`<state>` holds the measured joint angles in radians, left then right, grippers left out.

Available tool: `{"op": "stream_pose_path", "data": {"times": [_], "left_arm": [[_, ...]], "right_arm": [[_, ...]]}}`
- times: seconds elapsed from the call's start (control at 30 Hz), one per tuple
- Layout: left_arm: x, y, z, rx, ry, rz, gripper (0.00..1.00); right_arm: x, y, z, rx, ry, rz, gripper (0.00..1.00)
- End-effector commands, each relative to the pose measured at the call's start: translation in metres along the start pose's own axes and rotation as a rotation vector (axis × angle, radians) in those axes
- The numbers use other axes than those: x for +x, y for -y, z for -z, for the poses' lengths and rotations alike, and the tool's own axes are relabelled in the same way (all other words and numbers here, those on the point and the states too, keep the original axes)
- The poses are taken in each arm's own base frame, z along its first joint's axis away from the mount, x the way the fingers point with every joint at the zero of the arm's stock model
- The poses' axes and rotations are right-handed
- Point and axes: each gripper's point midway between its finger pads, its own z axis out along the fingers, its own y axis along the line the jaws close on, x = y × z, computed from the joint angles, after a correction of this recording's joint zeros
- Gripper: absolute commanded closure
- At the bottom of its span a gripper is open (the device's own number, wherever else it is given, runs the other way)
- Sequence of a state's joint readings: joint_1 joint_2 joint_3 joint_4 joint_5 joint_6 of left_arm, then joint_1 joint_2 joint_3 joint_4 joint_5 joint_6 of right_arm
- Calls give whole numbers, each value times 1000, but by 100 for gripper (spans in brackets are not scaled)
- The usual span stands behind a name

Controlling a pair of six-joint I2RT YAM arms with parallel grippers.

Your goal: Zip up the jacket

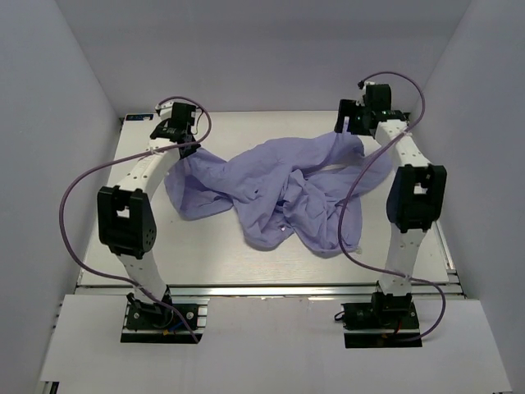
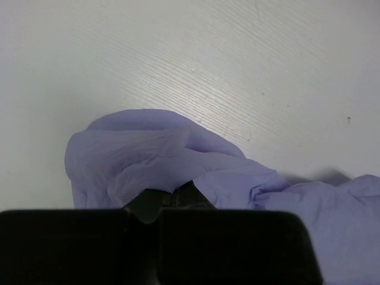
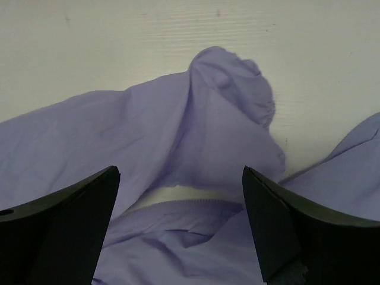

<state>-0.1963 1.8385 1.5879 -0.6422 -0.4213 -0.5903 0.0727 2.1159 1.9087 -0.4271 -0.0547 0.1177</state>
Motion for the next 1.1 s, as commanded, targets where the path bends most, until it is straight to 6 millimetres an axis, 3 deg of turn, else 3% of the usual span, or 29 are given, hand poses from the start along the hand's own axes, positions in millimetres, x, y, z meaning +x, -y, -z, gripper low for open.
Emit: {"op": "stream_pose_path", "data": {"times": [0.0,0.07,0.1,0.17,0.2,0.23,0.3,0.33,0.43,0.5,0.57,0.7,0.73,0.77,0.8,0.93,1.07], "left_arm": [[-29,1,48,97,83,42,100],[-31,-3,60,119,106,56,100],[-31,-5,67,131,114,60,100],[-30,-14,86,150,135,73,100],[-31,-18,92,156,144,79,100],[-31,-24,104,169,161,88,100],[-32,-27,117,193,179,100,100],[-34,-31,128,211,197,110,100],[-33,-34,142,245,211,123,100],[-36,-38,155,263,229,148,100],[-34,-42,161,267,234,160,100],[-30,-53,163,226,227,164,98],[-24,-59,159,193,202,156,83],[-18,-59,153,176,176,142,27],[-12,-60,150,163,151,131,3],[18,-51,141,197,2,34,2],[61,-22,152,338,-132,-71,2]], "right_arm": [[-15,-39,78,-86,91,65,11],[6,-42,92,-54,105,84,11],[40,-49,107,-60,70,92,11],[74,-52,120,-72,25,43,11],[82,-54,136,-87,28,26,11],[120,-51,136,-94,-51,15,11],[142,-53,151,-102,-70,21,11],[167,-53,152,-111,-115,33,11],[188,-76,168,-150,-121,77,11],[202,-98,173,-205,-140,111,11],[224,-107,175,-218,-177,138,11],[272,-94,175,-157,-263,93,11],[276,-88,175,-133,-260,87,11],[284,-82,176,-110,-271,78,11],[284,-78,176,-86,-262,72,11],[268,-74,181,-52,-193,44,11],[264,-63,182,26,-210,12,11]]}}
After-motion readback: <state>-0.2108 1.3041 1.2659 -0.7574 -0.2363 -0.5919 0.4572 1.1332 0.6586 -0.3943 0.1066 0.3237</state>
